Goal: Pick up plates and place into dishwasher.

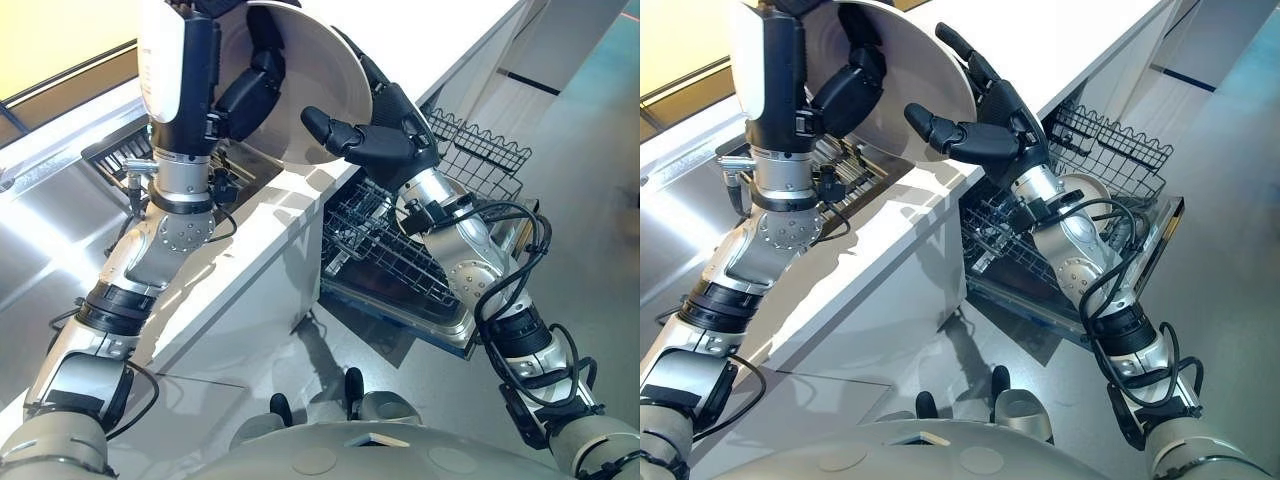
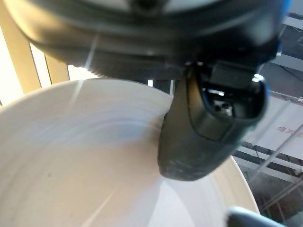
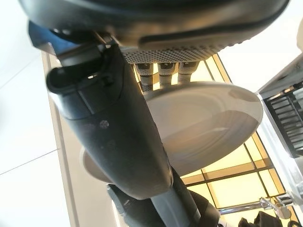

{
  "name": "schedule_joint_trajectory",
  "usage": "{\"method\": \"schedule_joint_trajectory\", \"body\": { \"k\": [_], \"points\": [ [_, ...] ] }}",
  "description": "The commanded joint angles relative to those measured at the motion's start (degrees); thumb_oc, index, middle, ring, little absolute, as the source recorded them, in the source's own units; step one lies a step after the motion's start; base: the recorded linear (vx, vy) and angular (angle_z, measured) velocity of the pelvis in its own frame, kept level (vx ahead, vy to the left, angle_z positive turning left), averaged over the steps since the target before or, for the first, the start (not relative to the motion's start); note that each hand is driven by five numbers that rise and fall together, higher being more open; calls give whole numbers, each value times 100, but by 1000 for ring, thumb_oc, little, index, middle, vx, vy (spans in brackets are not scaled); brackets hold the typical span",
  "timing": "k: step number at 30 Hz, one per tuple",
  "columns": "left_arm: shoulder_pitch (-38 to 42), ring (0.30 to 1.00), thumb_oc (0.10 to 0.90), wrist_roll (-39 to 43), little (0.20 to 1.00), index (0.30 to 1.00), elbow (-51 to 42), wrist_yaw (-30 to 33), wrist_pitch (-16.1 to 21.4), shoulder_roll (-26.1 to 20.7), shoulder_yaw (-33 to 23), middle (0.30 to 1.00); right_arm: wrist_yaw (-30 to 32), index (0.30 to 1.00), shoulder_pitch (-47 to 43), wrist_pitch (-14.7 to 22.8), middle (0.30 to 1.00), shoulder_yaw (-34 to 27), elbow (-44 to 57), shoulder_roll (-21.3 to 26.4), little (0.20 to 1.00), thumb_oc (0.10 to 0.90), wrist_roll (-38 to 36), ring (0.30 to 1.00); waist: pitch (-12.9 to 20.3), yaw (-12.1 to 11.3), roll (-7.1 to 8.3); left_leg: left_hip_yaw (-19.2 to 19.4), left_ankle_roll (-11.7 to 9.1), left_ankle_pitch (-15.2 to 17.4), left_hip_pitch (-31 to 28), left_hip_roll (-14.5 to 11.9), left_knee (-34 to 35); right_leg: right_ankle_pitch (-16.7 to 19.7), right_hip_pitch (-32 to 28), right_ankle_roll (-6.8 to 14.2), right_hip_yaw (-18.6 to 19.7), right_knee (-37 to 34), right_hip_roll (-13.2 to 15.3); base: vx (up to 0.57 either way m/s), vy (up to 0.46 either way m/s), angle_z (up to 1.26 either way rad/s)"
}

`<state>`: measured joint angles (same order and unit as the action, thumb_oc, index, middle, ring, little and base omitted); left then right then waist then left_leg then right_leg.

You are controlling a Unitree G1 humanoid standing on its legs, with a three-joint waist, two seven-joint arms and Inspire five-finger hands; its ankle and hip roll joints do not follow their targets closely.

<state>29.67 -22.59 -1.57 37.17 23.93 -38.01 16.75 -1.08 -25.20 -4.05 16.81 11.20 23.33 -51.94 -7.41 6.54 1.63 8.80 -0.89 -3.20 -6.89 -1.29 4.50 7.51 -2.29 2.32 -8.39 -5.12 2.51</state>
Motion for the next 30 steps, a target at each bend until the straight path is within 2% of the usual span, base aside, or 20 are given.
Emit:
{"method": "schedule_joint_trajectory", "body": {
  "k": [1,2,3,4,5,13,20,22,24,27,30],
  "points": [
    [808,300,100,460,200,300,-320,-46,293,24,28,300,34,740,-851,483,740,-20,93,-367,713,613,141,740,698,-16,-92,97,-86,86,147,6,31,-862,-26,358,-103,791,-269,-3,0,6],
    [781,300,100,583,200,300,-361,-167,280,61,31,300,64,589,-851,511,589,-23,89,-387,538,438,160,589,698,-22,-94,89,-84,86,149,10,31,-858,-28,358,-103,782,-270,-2,-1,5],
    [744,300,100,674,200,300,-391,-302,278,112,32,300,109,467,-843,545,467,-27,105,-424,395,295,206,467,697,-26,-97,84,-78,91,146,16,33,-852,-31,361,-99,774,-270,-4,-4,4],
    [710,300,100,795,200,300,-433,-438,254,162,47,300,140,406,-845,545,406,-32,115,-454,324,224,219,406,694,-36,-97,82,-78,95,149,16,32,-848,-32,365,-105,767,-268,0,0,0],
    [674,300,100,892,200,300,-471,-553,228,205,57,300,174,300,-847,524,300,-29,137,-481,200,100,237,300,690,-43,-96,76,-75,96,151,20,31,-842,-31,369,-101,761,-268,0,0,0],
    [451,300,100,711,200,300,-583,-686,437,353,154,300,184,300,-755,424,300,-21,53,-431,200,100,261,300,692,-74,-81,64,-75,78,171,6,43,-826,-38,371,-123,722,-265,0,0,0],
    [437,300,100,659,200,300,-599,-702,372,344,231,300,235,300,-722,561,300,-1,16,-418,200,100,234,300,672,-100,-67,36,-84,61,204,6,44,-787,-52,365,-131,653,-280,-4,-15,3],
    [408,300,100,918,200,300,-625,-844,287,306,223,300,236,300,-732,586,300,-13,60,-383,200,100,140,300,666,-116,-64,18,-87,50,212,6,45,-777,-54,362,-139,639,-284,-12,-25,4],
    [332,300,100,1421,200,300,-614,-1017,213,319,183,300,205,300,-703,718,300,-41,73,-365,200,100,129,300,658,-136,-59,8,-101,44,220,2,41,-774,-63,360,-146,626,-284,-5,-27,4],
    [103,300,100,2249,200,300,-463,-1251,219,413,-32,300,258,300,-719,1117,300,-203,96,-303,200,100,167,300,633,-178,-52,-6,-112,48,228,-5,36,-778,-79,350,-149,611,-288,-1,-31,5],
    [-112,300,100,2537,200,300,-385,-1278,144,500,-340,300,623,300,-810,1718,300,-547,173,-193,200,100,799,300,627,-213,-47,-18,-108,55,232,-10,32,-779,-90,338,-151,595,-293,9,-36,8]
  ]
}}
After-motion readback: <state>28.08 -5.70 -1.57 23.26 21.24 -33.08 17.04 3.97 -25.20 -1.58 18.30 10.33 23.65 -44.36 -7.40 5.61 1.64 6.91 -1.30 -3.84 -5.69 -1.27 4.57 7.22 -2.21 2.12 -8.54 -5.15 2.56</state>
